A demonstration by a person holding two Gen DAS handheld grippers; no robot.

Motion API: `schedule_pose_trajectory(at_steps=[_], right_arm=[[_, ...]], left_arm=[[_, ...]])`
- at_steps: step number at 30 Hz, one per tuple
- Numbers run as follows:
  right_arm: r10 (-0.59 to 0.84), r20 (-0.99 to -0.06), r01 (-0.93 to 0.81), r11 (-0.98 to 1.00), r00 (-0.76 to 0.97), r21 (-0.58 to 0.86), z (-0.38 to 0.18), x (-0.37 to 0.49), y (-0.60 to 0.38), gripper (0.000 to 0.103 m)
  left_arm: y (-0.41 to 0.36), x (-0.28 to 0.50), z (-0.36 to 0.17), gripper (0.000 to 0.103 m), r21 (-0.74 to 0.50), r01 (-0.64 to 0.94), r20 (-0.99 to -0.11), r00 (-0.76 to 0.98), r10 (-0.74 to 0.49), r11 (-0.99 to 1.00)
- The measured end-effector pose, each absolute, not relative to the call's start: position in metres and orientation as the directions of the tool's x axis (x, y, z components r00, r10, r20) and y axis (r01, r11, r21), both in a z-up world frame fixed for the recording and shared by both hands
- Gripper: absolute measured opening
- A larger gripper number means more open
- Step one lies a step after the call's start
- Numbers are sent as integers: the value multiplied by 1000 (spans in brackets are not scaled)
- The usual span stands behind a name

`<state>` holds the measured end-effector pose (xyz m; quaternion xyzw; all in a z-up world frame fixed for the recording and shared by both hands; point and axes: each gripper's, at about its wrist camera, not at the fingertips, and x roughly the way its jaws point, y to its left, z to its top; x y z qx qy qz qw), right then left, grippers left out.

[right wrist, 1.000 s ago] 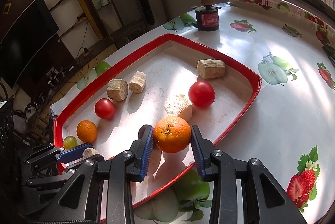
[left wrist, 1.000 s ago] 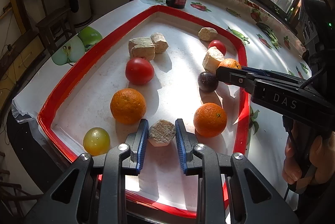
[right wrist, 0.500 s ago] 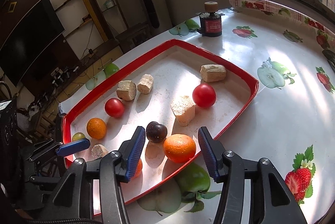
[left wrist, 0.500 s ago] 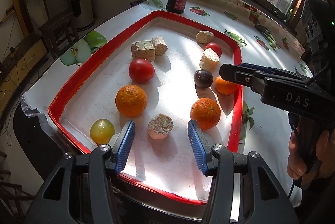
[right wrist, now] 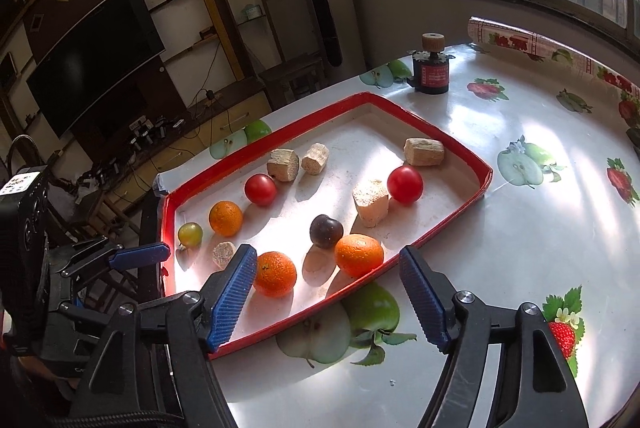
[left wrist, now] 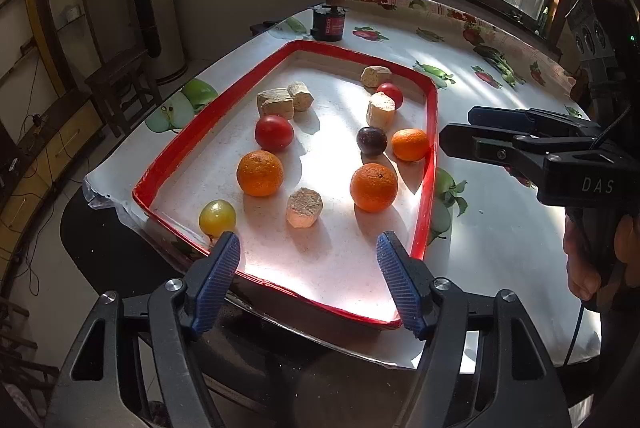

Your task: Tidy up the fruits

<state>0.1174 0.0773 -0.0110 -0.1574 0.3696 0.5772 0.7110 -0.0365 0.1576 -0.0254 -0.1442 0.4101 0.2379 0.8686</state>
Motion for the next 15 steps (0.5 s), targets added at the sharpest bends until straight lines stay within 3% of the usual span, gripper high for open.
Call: schedule_pose_trajectory(at_steps=[4, 15], right_arm=[[721, -692, -962, 213, 39, 169, -6, 107, 65, 88], [733, -680, -991, 90, -1, 98, -2, 87, 41, 89]], left_arm=[[150, -43, -20, 75, -37, -533, -771, 554, 315, 846], [133, -54, -9, 75, -3, -528, -756, 557, 343, 849]])
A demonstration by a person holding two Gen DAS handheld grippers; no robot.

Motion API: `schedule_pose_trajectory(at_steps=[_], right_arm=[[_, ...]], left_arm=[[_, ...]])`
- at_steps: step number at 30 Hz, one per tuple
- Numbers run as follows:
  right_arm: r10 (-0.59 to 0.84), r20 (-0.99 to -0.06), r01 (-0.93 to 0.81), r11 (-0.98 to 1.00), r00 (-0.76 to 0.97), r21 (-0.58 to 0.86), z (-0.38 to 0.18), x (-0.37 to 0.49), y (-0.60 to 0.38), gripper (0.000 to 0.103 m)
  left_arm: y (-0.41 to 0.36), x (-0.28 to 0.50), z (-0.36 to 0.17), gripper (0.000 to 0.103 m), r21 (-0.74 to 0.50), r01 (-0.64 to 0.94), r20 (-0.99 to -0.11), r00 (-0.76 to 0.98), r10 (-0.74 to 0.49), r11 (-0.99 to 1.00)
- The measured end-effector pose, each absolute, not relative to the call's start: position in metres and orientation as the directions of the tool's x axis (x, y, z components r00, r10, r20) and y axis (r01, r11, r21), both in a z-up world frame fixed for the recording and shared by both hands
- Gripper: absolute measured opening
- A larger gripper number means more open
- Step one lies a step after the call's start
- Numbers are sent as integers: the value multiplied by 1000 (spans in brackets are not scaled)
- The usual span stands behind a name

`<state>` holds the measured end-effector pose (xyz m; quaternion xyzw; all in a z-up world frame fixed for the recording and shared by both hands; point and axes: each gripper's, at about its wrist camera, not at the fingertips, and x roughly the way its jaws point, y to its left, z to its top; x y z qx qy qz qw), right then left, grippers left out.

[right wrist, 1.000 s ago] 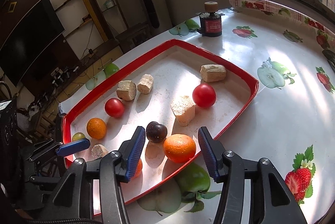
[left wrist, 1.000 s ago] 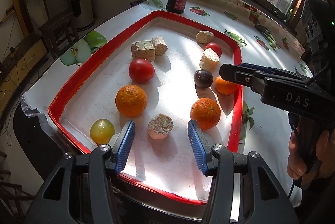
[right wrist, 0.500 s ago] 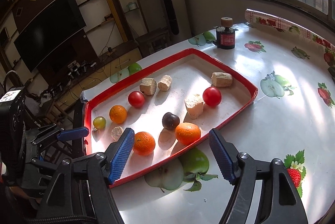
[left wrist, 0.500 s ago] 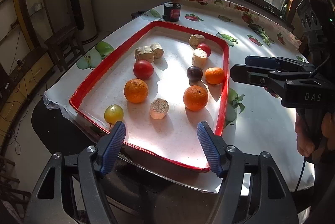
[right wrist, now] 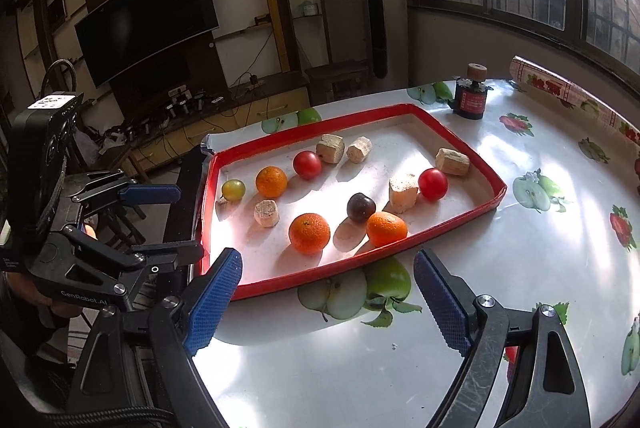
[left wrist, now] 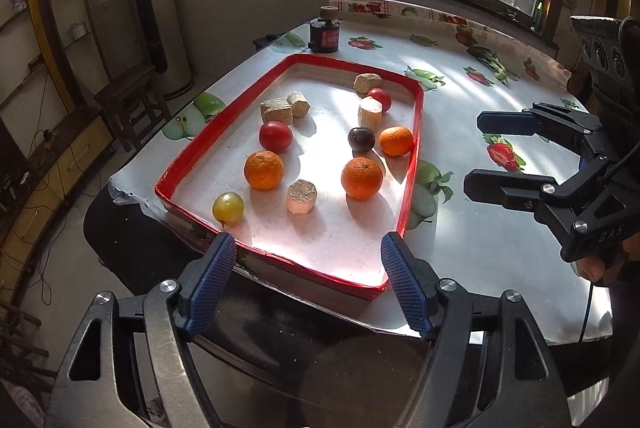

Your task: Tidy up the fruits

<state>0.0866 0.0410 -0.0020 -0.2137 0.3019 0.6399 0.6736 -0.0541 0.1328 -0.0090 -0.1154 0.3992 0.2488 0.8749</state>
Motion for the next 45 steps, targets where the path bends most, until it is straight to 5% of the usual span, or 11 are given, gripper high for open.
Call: schedule_pose_trajectory(at_steps=[45], right_arm=[[728, -686, -1000, 0, 10, -14, -5, 53, 10, 89]], left_arm=[[107, -79, 21, 76, 19, -537, -681, 610, 404, 843]])
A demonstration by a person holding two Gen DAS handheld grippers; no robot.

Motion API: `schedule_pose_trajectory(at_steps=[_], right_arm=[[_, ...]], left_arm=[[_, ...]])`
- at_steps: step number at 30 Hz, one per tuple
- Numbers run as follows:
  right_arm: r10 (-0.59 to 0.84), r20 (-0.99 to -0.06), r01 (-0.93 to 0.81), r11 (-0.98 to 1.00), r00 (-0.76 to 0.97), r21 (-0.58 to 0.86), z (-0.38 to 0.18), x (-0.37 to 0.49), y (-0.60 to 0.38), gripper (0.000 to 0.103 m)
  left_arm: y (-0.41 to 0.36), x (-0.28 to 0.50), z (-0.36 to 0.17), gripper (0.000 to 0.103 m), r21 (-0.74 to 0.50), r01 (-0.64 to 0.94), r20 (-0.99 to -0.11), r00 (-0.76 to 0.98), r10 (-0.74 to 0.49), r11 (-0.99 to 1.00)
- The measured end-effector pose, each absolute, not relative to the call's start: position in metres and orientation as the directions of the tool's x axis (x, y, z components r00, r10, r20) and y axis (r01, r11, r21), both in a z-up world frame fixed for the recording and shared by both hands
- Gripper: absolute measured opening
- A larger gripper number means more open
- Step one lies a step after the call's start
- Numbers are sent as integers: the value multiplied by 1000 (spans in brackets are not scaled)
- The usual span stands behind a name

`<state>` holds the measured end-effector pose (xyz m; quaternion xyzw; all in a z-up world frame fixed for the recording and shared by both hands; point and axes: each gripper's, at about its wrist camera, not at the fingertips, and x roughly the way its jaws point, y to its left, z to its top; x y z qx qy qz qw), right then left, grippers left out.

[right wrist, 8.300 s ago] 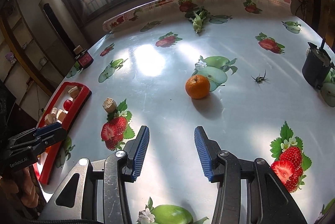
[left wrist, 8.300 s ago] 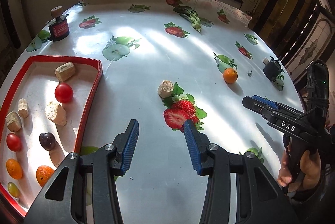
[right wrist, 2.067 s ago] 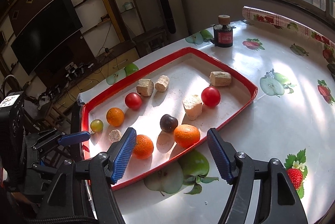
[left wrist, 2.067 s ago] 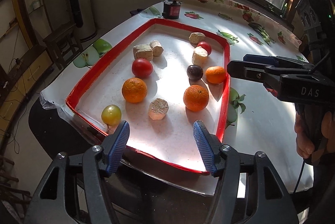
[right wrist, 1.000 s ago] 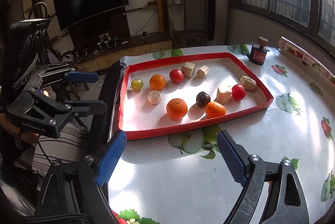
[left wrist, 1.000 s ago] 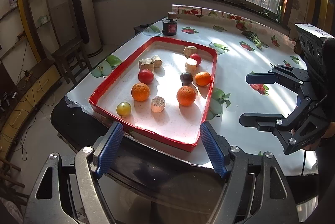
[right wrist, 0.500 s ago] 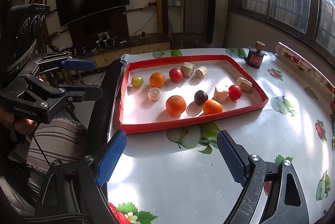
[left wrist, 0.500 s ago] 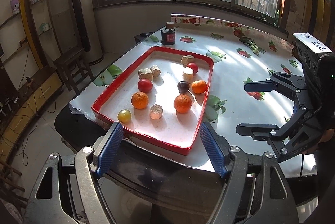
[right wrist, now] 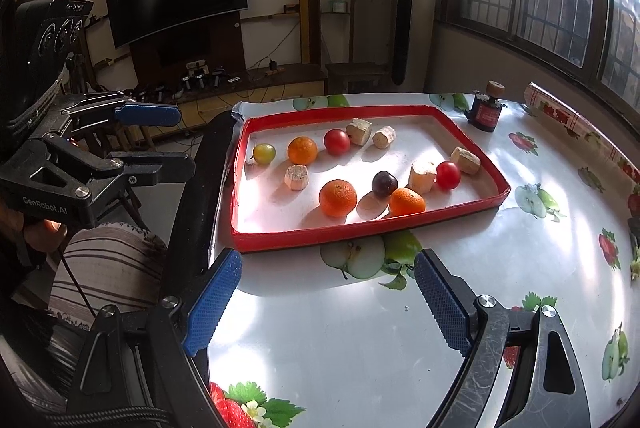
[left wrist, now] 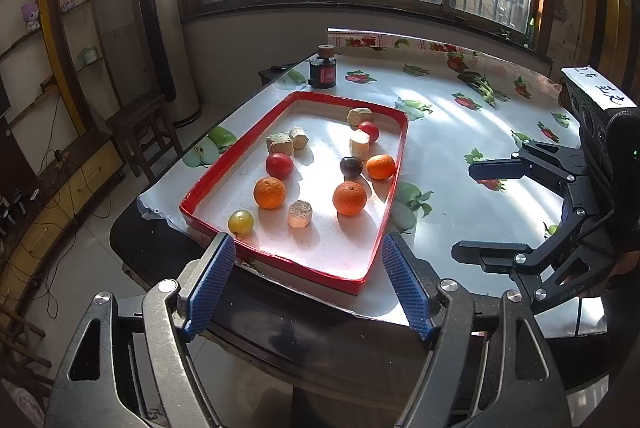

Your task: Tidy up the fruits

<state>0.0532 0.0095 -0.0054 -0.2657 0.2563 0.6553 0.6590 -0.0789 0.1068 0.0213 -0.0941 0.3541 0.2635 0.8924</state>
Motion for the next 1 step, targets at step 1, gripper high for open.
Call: schedule_pose_trajectory(at_steps=[1], right_arm=[[726, -688, -1000, 3, 11, -12, -7, 53, 9, 89]], left_arm=[[106, -78, 21, 76, 13, -535, -685, 610, 397, 845]])
